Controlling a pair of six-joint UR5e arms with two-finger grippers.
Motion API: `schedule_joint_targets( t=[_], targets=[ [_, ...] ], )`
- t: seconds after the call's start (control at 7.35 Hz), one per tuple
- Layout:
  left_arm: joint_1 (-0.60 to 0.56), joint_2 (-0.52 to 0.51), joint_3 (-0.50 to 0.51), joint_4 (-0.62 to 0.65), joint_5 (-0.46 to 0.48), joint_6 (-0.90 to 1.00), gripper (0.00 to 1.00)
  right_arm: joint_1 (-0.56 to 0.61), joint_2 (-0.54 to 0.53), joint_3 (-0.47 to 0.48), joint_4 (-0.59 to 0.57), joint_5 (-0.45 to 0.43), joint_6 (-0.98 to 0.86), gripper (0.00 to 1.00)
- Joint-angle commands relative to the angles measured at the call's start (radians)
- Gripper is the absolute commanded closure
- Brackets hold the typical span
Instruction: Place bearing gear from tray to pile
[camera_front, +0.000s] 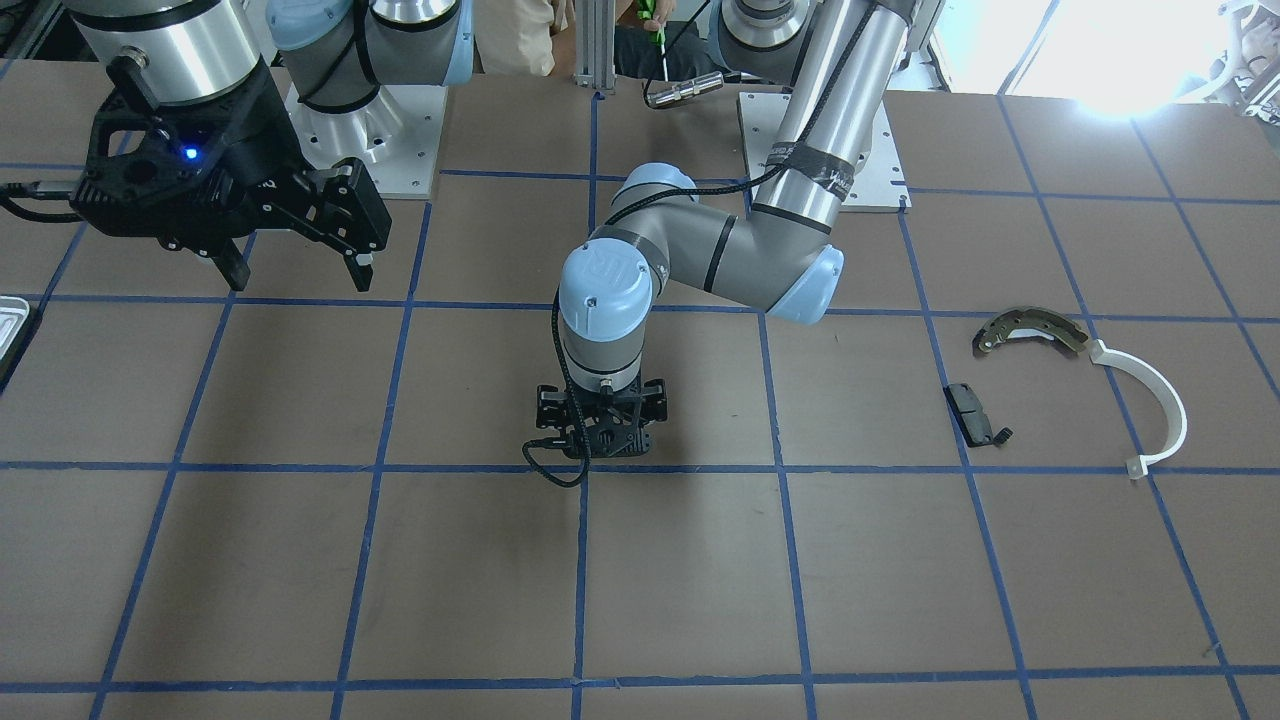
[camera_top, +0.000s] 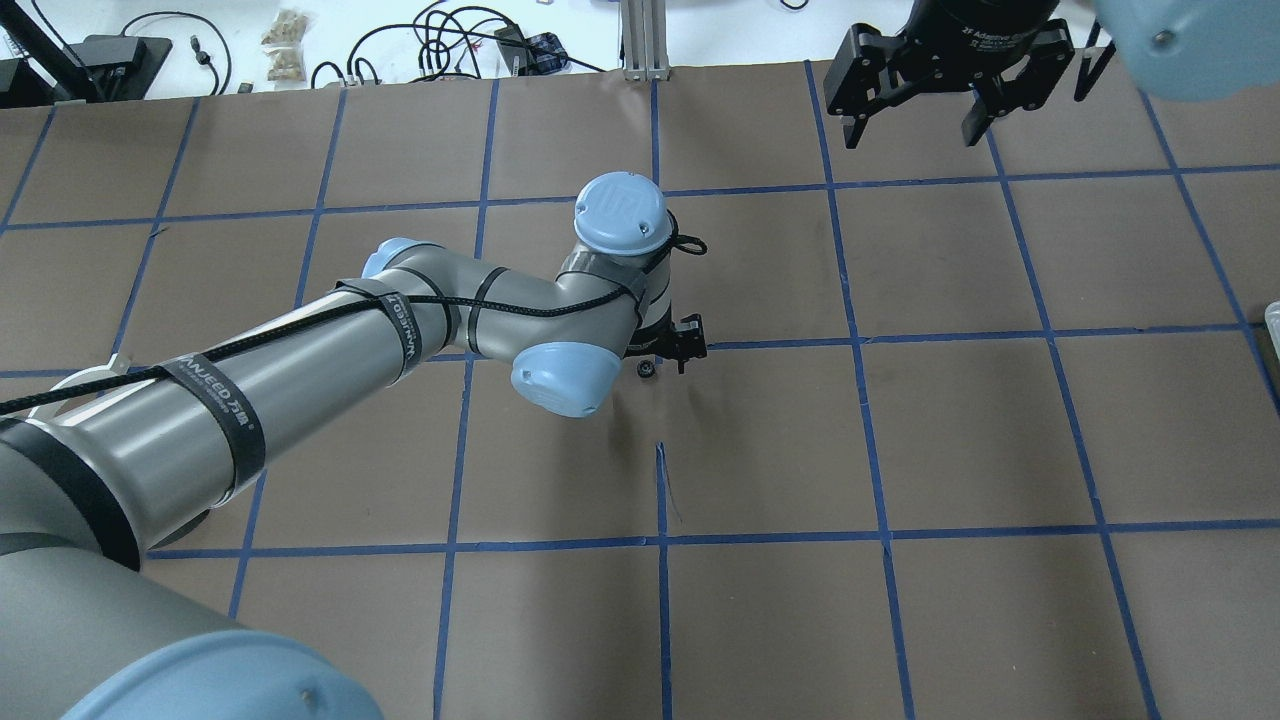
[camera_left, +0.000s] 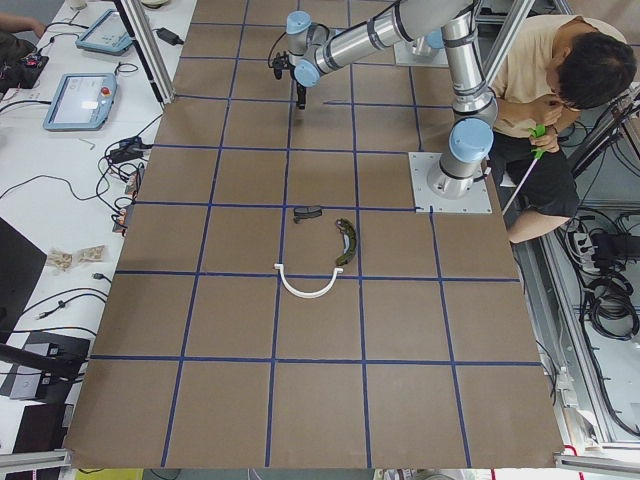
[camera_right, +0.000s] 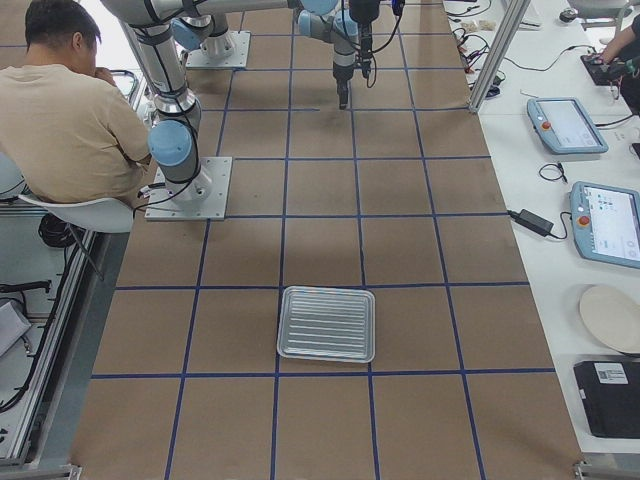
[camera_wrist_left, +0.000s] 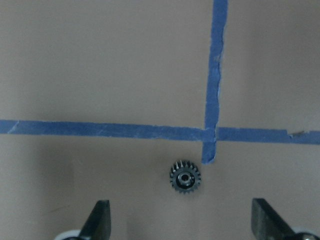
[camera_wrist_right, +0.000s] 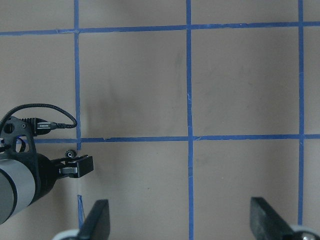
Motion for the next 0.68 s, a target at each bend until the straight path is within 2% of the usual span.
schedule_joint_targets(
  t=[0.0, 0.14, 0.27, 0.54],
  targets=[
    [0.0, -0.013, 0.005, 0.005, -0.001, -0.026, 0.27, 0.0, -0.001, 0.0, 0.019, -0.001, 0.001, 0.0],
    [0.0, -0.013, 0.005, 0.019, -0.009, -0.042, 0.63, 0.003, -0.003, -0.004, 0.067, 0.001, 0.001, 0.0],
    [0.001, -0.016, 0.006, 0.02, -0.011, -0.045, 0.74, 0.003, -0.004, -0.009, 0.141, -0.001, 0.001, 0.0],
    [0.004, -0.014, 0.008, 0.043, -0.009, -0.027, 0.97, 0.005, -0.006, 0.002, 0.109, 0.004, -0.007, 0.0]
  ],
)
